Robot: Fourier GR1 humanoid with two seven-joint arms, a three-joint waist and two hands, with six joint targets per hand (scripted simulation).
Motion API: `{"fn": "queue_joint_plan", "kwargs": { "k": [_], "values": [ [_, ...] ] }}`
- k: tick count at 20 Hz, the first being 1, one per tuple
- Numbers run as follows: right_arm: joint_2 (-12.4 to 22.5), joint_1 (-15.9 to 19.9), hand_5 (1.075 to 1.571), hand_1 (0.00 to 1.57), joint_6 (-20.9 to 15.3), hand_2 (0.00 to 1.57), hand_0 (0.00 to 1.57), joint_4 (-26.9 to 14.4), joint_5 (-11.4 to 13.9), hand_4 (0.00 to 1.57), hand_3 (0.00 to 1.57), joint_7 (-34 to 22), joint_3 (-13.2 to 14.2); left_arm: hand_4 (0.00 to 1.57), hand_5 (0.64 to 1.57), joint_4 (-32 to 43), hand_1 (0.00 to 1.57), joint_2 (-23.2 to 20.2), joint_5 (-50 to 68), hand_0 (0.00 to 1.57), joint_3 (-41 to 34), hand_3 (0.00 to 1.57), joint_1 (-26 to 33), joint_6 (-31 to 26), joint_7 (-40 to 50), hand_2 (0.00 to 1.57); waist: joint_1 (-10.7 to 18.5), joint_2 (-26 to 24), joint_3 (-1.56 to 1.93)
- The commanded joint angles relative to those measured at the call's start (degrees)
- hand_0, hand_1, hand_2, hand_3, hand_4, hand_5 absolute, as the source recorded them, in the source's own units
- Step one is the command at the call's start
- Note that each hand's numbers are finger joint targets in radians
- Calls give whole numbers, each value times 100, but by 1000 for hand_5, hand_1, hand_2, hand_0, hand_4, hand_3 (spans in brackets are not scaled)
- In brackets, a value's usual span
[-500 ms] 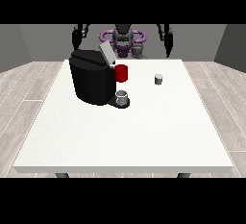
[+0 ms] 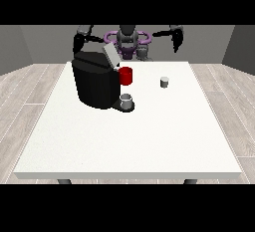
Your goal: Insert the coffee pod into the coffee machine and close the lid
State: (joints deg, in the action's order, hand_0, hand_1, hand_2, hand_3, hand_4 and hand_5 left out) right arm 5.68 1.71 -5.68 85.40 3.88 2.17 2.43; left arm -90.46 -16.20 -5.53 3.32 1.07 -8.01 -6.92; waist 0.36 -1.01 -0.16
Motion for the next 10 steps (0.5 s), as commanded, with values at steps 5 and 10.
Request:
{"fn": "queue_joint_plan", "kwargs": {
  "k": [5,10],
  "values": [
    [-178,135,1571,0,-257,0,0,111,433,0,0,88,-325,0,1571,714,0,-712,-537,0,-359,0,-821,-290,190,0,-530,390,15],
    [-81,461,1571,0,-119,0,0,-91,401,0,0,256,-263,0,1571,1345,0,-965,-717,0,-552,0,-1504,-481,265,0,-696,828,16]
  ]
}}
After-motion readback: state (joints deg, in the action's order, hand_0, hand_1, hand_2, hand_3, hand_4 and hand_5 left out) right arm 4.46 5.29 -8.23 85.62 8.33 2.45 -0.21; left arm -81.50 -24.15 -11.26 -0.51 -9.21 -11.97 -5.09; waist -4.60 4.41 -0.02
